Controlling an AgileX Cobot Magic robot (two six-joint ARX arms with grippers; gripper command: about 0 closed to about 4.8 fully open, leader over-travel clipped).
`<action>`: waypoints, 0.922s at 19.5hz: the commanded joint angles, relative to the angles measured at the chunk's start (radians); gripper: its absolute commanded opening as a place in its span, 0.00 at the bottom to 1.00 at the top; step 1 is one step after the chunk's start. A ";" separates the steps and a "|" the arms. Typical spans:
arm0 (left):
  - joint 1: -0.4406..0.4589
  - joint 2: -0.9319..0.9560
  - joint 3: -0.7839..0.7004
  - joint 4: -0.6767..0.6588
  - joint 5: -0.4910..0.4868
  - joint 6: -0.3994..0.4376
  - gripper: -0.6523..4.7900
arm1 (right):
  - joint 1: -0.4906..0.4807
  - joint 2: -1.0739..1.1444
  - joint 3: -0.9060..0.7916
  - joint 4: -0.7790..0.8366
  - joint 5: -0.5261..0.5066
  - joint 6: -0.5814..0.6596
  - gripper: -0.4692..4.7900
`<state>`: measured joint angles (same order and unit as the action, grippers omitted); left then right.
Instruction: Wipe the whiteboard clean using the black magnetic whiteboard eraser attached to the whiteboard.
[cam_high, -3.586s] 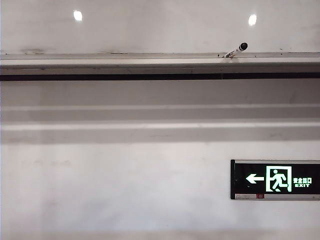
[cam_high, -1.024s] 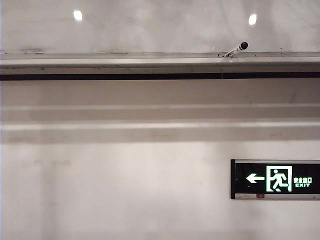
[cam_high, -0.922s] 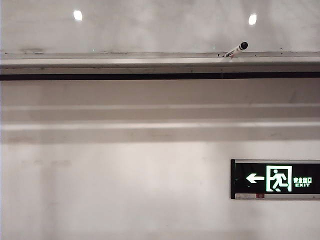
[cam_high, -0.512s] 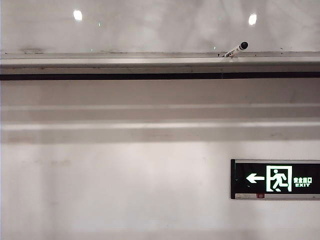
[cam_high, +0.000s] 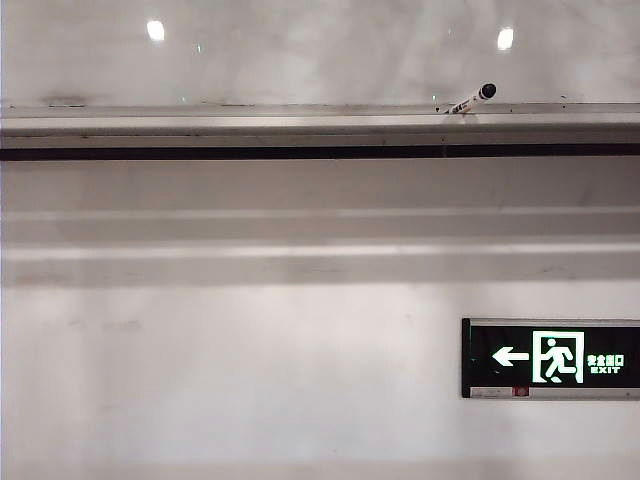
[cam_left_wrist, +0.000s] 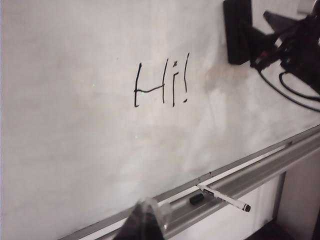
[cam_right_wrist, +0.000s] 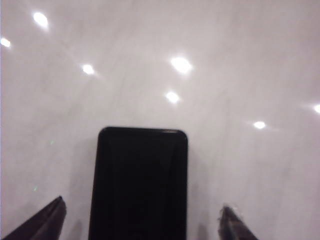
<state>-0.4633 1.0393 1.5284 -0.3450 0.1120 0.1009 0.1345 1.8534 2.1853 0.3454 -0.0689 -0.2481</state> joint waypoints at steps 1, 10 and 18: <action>-0.001 0.000 0.003 0.011 0.001 0.004 0.11 | -0.013 0.045 0.054 -0.028 -0.004 0.005 0.85; -0.001 0.000 0.003 0.012 0.000 0.004 0.11 | -0.032 0.092 0.057 -0.102 0.038 0.006 0.42; -0.001 0.000 0.003 0.011 0.001 0.003 0.11 | 0.028 0.092 0.057 -0.200 -0.042 -0.068 0.21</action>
<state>-0.4633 1.0416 1.5284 -0.3447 0.1120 0.1009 0.1295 1.9366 2.2448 0.2298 -0.0704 -0.2722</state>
